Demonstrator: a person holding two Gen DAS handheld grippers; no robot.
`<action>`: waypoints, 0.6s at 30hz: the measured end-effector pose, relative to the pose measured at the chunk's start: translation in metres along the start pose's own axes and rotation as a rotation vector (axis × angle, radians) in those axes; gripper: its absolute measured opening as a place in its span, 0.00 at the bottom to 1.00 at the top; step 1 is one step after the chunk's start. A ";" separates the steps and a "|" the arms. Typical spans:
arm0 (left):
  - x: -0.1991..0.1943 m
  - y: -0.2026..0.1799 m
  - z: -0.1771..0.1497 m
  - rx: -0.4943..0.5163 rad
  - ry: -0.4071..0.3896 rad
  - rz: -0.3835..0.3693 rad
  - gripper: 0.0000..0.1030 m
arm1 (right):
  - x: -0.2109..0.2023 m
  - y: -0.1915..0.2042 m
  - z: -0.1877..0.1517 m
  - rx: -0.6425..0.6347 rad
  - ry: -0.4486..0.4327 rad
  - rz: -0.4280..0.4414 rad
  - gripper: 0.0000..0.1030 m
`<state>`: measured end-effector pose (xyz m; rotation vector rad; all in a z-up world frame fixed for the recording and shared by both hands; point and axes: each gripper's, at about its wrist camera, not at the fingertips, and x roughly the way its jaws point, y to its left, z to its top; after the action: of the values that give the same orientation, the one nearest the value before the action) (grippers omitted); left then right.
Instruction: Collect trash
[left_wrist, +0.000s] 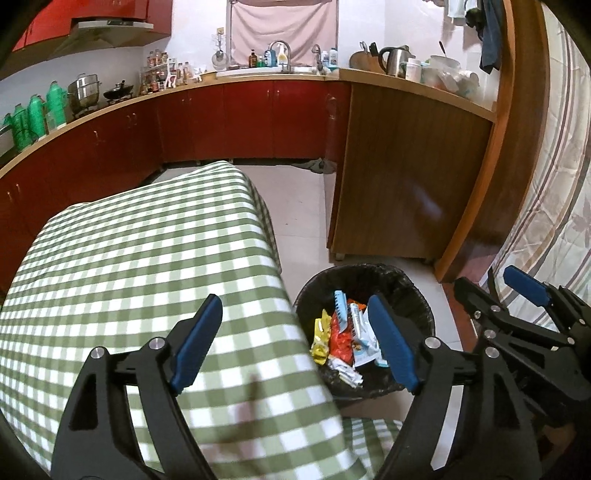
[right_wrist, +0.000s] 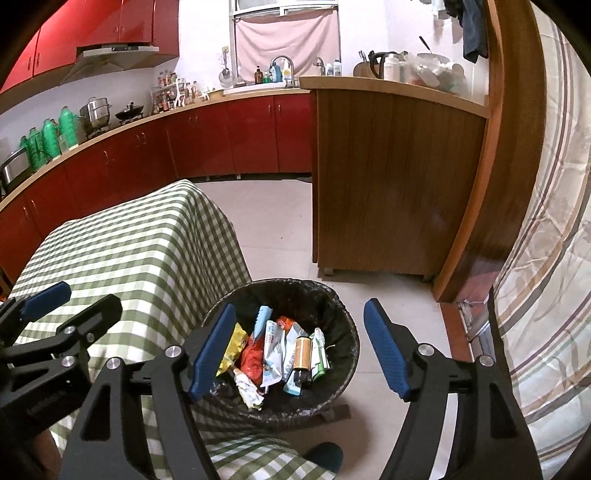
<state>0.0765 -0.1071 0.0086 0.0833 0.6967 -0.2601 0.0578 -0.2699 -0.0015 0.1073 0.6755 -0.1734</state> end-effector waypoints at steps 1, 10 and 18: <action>-0.004 0.003 -0.002 -0.004 0.000 0.005 0.77 | -0.002 0.001 -0.001 -0.001 0.000 -0.001 0.69; -0.032 0.020 -0.012 -0.029 -0.024 0.024 0.81 | -0.028 0.005 -0.010 0.014 -0.008 0.001 0.70; -0.053 0.023 -0.017 -0.027 -0.049 0.033 0.83 | -0.051 0.011 -0.017 0.002 -0.038 0.004 0.73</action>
<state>0.0328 -0.0709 0.0290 0.0626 0.6494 -0.2207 0.0106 -0.2499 0.0174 0.1074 0.6374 -0.1724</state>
